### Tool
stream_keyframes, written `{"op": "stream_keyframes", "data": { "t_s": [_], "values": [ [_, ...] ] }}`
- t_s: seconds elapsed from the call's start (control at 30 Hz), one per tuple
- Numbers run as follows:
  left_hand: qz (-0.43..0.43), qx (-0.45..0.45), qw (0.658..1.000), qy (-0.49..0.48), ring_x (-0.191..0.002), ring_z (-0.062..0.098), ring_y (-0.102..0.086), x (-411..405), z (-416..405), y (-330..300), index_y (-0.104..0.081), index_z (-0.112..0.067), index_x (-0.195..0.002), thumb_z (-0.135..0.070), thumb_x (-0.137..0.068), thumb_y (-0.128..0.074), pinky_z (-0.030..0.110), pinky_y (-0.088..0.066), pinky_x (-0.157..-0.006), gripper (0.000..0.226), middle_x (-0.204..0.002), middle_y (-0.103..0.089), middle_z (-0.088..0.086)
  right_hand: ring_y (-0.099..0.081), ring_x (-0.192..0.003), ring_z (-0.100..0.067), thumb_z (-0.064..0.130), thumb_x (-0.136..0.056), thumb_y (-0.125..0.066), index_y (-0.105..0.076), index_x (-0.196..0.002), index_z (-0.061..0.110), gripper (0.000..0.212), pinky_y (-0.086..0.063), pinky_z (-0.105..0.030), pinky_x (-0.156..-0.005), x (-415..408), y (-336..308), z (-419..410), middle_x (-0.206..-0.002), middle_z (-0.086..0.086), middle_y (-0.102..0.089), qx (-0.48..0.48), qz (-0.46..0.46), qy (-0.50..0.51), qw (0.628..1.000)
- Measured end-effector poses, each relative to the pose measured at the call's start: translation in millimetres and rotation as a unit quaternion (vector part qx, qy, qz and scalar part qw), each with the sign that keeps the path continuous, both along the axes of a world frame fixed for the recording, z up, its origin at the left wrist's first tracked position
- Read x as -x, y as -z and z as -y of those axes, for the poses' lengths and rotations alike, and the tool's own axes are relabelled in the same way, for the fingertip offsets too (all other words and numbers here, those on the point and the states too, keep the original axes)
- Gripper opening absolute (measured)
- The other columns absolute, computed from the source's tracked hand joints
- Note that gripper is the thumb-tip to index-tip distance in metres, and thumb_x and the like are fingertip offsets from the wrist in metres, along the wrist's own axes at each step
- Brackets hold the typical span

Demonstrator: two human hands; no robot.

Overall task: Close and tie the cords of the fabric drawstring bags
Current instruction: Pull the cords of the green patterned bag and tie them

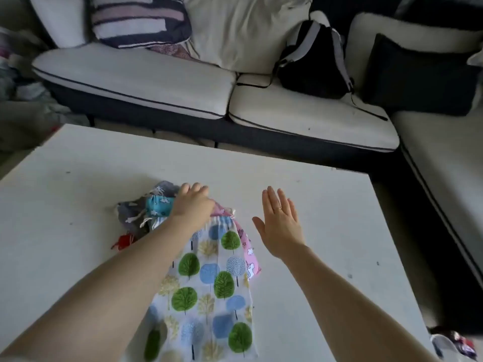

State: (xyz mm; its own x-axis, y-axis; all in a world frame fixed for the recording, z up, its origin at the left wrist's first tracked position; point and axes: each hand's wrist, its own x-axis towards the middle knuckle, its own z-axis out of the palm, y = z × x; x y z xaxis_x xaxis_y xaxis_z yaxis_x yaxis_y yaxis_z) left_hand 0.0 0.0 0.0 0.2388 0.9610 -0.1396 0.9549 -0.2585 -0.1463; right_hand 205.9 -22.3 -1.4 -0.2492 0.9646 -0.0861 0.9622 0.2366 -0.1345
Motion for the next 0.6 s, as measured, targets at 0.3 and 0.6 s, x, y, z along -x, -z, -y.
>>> {"op": "stream_keyframes", "data": {
  "t_s": [0.3,0.6],
  "values": [
    [0.079,0.085,0.991,-0.074,-0.099,0.021,-0.058,9.0,13.5,69.0,-0.057,-0.016,-0.11,-0.041,-0.092,-0.043,0.037,-0.043,-0.096,0.034,-0.11,-0.061,-0.003,0.002,-0.146,-0.02,0.041,-0.099,-0.028,-0.009,-0.149,0.011,0.061,-0.003,-0.033,-0.118,7.5,51.2,12.0,-0.158,-0.003,-0.008,0.013,-0.021,-0.015,1.0],
    [0.301,-0.045,0.945,0.116,-0.083,0.021,-0.052,-37.4,76.1,-72.2,-0.056,-0.011,-0.099,-0.027,-0.091,-0.051,0.031,-0.035,-0.064,0.02,-0.093,-0.058,0.002,-0.056,-0.075,-0.022,0.057,-0.09,-0.04,-0.061,-0.077,0.007,0.056,-0.042,-0.026,-0.067,21.3,-35.5,56.0,-0.082,-0.012,-0.06,0.15,-0.515,0.21,0.818]
  ]
}}
